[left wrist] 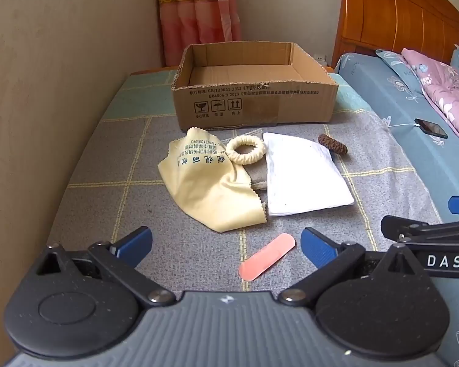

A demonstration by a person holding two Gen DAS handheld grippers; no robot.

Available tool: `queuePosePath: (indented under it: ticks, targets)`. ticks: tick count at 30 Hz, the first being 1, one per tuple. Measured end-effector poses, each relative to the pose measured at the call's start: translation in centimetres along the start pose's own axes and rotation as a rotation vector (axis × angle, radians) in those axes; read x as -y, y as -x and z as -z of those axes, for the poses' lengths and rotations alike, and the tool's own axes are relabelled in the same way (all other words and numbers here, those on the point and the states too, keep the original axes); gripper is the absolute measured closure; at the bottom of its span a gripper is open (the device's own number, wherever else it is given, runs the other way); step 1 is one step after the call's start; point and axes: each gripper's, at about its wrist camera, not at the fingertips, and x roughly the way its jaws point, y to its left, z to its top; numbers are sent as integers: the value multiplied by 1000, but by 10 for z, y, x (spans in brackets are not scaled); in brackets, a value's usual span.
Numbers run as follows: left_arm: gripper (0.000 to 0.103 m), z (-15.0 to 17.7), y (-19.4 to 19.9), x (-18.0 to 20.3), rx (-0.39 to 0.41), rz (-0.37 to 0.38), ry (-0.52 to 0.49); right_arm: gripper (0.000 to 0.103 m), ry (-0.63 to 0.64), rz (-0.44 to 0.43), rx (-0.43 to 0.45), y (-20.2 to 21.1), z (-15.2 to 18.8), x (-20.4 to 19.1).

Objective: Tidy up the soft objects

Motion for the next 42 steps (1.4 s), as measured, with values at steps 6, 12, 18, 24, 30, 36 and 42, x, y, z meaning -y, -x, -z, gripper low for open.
queuePosePath:
  ticks: [6, 12, 18, 24, 30, 36, 42]
  targets:
    - [1, 0, 0, 0, 4, 0, 0, 0, -2, -1, 1, 0, 0, 1]
    - [1, -4, 4, 2, 3, -3, -5, 0, 0, 2, 0, 0, 1, 1]
    - [1, -2, 3, 4, 5, -2, -5, 0, 0, 3, 2, 0, 0, 2]
    - [1, -2, 2, 5, 5, -3, -5, 0, -1, 4, 4, 0, 1, 2]
    - [1, -1, 1, 4, 9, 2, -8, 0, -4, 4, 6, 1, 0, 2]
    - [1, 0, 1, 4, 9, 1, -8, 0, -2, 6, 8, 1, 0, 3]
    - [1, 1, 0, 3, 11, 2, -8, 0, -1, 9, 12, 2, 1, 3]
